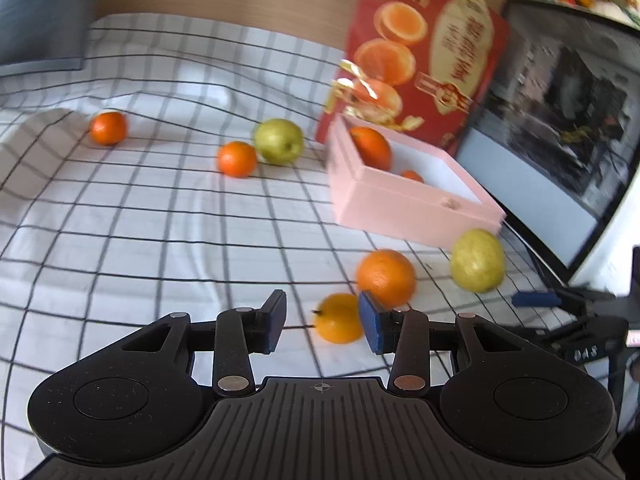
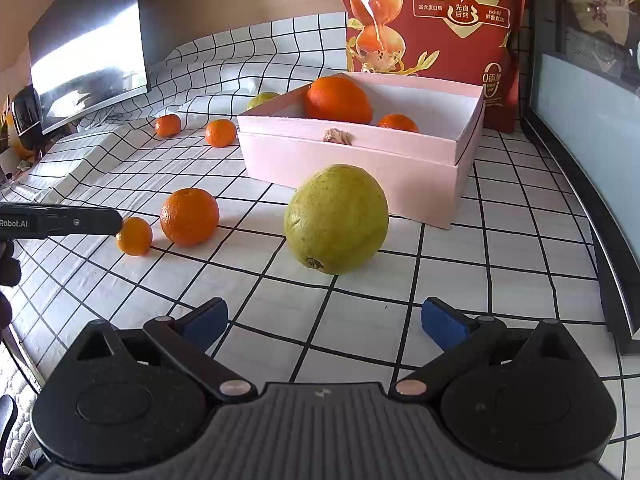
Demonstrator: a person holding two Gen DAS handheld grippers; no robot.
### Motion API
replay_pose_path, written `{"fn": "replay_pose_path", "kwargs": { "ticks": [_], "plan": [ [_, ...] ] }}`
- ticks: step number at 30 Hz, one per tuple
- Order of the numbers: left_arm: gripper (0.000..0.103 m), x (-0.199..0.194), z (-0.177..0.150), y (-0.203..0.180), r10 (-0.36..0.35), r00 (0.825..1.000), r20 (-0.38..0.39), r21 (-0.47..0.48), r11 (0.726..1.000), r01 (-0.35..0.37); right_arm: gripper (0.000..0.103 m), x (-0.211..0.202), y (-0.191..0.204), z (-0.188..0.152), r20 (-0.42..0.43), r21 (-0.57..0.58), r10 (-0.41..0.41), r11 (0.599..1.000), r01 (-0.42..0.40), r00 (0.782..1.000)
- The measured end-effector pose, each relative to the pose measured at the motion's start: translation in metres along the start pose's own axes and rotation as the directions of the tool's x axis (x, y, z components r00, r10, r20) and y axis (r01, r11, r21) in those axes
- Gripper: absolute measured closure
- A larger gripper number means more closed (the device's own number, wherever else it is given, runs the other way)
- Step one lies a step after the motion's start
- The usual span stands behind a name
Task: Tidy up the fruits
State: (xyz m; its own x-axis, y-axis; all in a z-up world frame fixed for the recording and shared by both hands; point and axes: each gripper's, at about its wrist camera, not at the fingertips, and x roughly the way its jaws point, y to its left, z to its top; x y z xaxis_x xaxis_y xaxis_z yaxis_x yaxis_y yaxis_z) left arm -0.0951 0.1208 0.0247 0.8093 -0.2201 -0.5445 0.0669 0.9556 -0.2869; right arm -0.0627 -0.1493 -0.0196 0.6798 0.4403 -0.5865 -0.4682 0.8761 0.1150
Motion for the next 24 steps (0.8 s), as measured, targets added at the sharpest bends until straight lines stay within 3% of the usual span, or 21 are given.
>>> {"fn": "replay_pose_path", "kwargs": {
  "ticks": [4, 11, 17, 24],
  "plan": [
    [0.059, -0.003, -0.001, 0.009, -0.013, 1.000, 0.027, -0.051, 0.999, 0.014, 0.000, 0.001, 0.001, 0.000, -0.001, -0.009, -0.007, 1.000, 0.007, 1.000],
    [0.057, 0.008, -0.005, 0.003, -0.029, 0.999, 0.014, -0.044, 0.999, 0.029, 0.000, 0.000, 0.002, 0.000, -0.001, -0.011, -0.011, 1.000, 0.011, 1.000],
    [0.057, 0.015, -0.013, -0.024, -0.063, 0.998, -0.016, 0.058, 0.996, 0.064, 0.000, 0.000, 0.001, 0.000, 0.000, -0.011, -0.010, 1.000, 0.010, 1.000],
    [0.058, 0.026, -0.024, -0.048, -0.035, 0.999, -0.037, 0.156, 0.987, 0.040, 0.000, 0.000, 0.001, -0.001, 0.001, -0.011, -0.012, 1.000, 0.012, 1.000]
  ]
}}
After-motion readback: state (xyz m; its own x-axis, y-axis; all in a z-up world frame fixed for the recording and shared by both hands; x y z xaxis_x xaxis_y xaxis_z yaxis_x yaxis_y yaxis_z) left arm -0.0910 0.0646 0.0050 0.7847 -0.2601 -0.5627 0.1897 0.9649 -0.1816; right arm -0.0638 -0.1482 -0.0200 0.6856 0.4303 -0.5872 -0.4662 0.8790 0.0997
